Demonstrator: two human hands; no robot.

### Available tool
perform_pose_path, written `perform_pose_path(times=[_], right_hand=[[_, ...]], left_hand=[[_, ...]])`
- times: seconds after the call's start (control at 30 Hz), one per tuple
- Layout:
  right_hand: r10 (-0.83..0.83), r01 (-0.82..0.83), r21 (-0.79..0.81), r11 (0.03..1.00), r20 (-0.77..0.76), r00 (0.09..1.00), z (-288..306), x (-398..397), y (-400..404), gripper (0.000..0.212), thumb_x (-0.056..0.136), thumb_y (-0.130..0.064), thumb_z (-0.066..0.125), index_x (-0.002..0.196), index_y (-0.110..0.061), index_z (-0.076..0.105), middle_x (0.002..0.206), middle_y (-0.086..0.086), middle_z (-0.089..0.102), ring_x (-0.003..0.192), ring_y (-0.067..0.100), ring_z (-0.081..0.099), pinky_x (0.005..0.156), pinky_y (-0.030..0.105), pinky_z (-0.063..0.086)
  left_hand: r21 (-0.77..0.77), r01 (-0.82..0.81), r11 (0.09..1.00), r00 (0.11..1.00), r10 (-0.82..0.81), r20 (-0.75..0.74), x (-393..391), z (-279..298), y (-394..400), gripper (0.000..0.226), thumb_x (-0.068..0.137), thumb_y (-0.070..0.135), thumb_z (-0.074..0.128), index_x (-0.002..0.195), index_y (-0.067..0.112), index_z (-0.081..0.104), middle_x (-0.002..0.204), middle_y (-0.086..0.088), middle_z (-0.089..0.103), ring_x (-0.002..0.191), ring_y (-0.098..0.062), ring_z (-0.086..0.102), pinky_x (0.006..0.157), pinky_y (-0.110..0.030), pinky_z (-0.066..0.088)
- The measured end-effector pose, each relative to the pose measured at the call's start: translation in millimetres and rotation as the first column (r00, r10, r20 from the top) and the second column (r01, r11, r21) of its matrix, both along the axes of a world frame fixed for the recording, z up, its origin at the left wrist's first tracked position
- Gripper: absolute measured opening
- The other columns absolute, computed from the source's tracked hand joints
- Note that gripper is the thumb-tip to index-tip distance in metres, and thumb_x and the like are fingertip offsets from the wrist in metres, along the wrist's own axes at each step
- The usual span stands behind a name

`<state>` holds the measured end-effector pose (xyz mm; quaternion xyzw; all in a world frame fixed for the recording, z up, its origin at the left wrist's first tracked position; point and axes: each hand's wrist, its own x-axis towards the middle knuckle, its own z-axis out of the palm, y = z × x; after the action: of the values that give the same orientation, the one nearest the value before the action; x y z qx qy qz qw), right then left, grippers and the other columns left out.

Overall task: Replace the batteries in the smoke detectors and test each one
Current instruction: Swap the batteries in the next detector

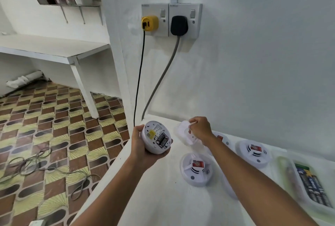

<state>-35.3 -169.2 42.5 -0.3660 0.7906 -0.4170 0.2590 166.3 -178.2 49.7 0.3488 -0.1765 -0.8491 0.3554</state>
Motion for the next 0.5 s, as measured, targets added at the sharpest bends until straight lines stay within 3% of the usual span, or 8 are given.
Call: perform_pose_path(times=[0.07, 0.23, 0.33, 0.43, 0.5], right_hand=[[0.043, -0.04, 0.06, 0.997, -0.059, 0.997, -14.8, 0.0, -16.3, 0.025, 0.083, 0.008, 0.057, 0.101, -0.001, 0.07, 0.112, 0.014, 0.069, 0.099, 0.027, 0.064, 0.079, 0.024, 0.049], [0.169, -0.123, 0.152, 0.981, -0.34, 0.925, -26.2, 2.5, -17.2, 0.025, 0.087, -0.005, 0.056, 0.111, -0.007, 0.065, 0.118, 0.011, 0.065, 0.108, 0.027, 0.06, 0.089, 0.03, 0.047], [0.128, -0.144, -0.061, 0.988, -0.217, 0.968, -9.5, -0.2, 7.5, 0.013, 0.087, -0.006, 0.062, 0.098, -0.008, 0.069, 0.104, 0.009, 0.07, 0.092, 0.02, 0.063, 0.08, 0.025, 0.046], [0.151, -0.151, -0.241, 0.959, -0.019, 0.988, 13.9, -7.2, 57.6, 0.012, 0.084, -0.008, 0.068, 0.08, -0.019, 0.068, 0.088, 0.0, 0.07, 0.078, 0.016, 0.064, 0.076, 0.035, 0.055], [0.179, -0.161, -0.273, 0.948, 0.044, 0.983, 25.9, -19.7, 98.2, 0.011, 0.084, -0.007, 0.069, 0.079, -0.018, 0.068, 0.082, 0.0, 0.07, 0.071, 0.015, 0.064, 0.071, 0.037, 0.055]], left_hand=[[0.0, 0.011, 1.0, 1.0, -0.011, -0.02, 5.2, -2.5, -1.7, 0.054, 0.082, 0.046, 0.044, 0.114, 0.006, 0.061, 0.117, -0.026, 0.059, 0.107, -0.045, 0.055, 0.084, -0.045, 0.045], [-0.023, 0.046, 0.999, 0.996, -0.048, -0.08, 6.4, -0.9, 3.1, 0.051, 0.084, 0.044, 0.044, 0.114, 0.007, 0.061, 0.119, -0.027, 0.059, 0.117, -0.048, 0.051, 0.09, -0.049, 0.043], [-0.08, 0.055, 0.995, 0.992, -0.064, -0.112, -4.0, 3.2, 13.3, 0.05, 0.077, 0.04, 0.05, 0.113, 0.007, 0.063, 0.119, -0.025, 0.06, 0.115, -0.045, 0.051, 0.098, -0.054, 0.04], [-0.1, 0.066, 0.993, 0.987, -0.08, -0.138, -29.0, 8.1, 31.2, 0.048, 0.075, 0.038, 0.053, 0.106, 0.005, 0.07, 0.117, -0.024, 0.061, 0.114, -0.042, 0.052, 0.106, -0.056, 0.034], [-0.113, 0.088, 0.99, 0.981, -0.106, -0.164, -55.3, 12.4, 49.1, 0.048, 0.076, 0.037, 0.052, 0.103, 0.004, 0.073, 0.117, -0.023, 0.062, 0.116, -0.041, 0.052, 0.109, -0.055, 0.031]])
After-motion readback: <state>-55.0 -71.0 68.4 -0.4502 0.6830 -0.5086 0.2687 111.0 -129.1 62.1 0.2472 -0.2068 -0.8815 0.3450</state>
